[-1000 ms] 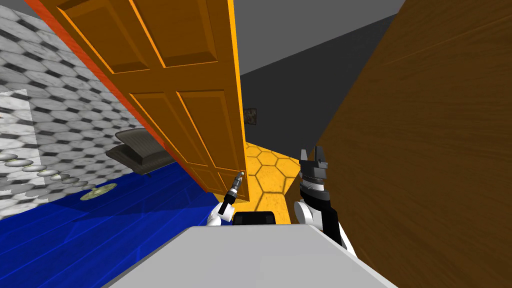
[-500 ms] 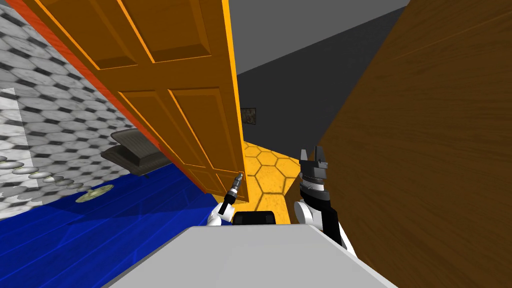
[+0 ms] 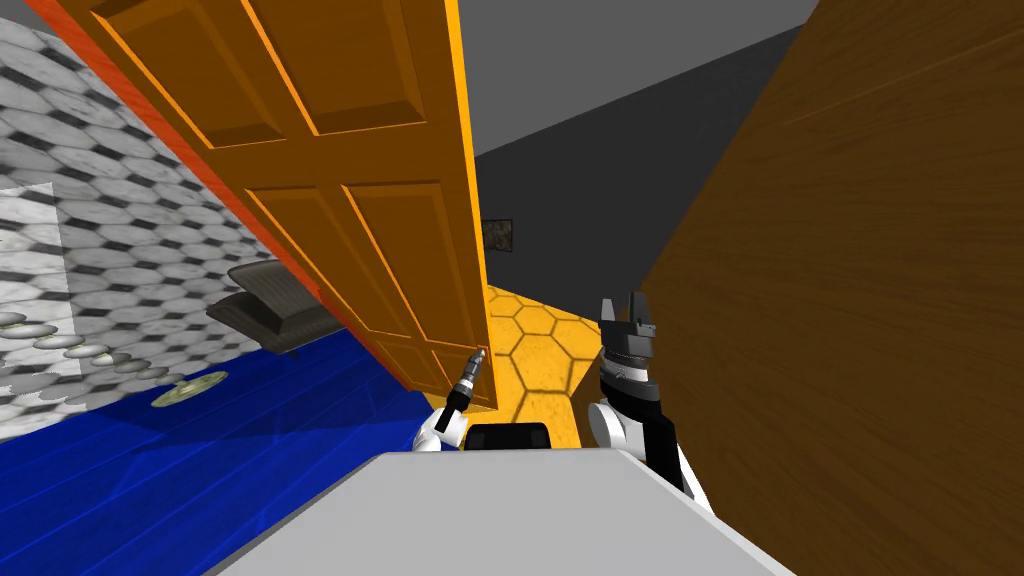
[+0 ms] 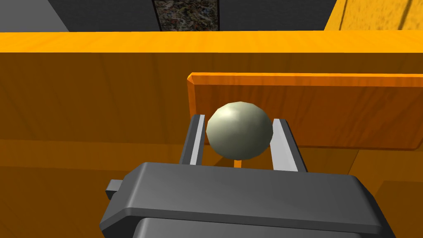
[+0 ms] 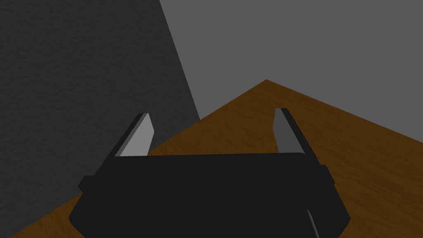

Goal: Push the door open

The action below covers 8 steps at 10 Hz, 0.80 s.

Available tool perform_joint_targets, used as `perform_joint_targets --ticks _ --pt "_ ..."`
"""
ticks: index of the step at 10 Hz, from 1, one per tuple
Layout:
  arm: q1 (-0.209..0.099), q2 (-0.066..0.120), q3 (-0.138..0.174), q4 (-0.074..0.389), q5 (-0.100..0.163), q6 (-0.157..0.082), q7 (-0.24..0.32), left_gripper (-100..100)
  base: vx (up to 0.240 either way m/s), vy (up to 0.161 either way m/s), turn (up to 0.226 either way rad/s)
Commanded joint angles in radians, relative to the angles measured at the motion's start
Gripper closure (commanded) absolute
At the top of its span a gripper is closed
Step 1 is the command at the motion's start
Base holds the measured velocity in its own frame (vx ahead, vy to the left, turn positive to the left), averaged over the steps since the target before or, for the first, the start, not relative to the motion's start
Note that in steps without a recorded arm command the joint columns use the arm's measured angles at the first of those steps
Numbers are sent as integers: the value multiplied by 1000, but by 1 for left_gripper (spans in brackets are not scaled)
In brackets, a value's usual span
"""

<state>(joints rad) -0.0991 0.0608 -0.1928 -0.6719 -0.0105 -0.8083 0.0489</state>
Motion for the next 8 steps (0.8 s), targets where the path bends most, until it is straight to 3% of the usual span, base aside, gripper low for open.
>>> perform_joint_targets --ticks 1,6,8 --pt "-7 13 22 -15 9 5 -12 100 196 -42 66" --pt "-10 24 53 -13 22 7 -33 100 165 -40 52" --pt "-11 26 61 -12 25 8 -39 100 144 18 159"
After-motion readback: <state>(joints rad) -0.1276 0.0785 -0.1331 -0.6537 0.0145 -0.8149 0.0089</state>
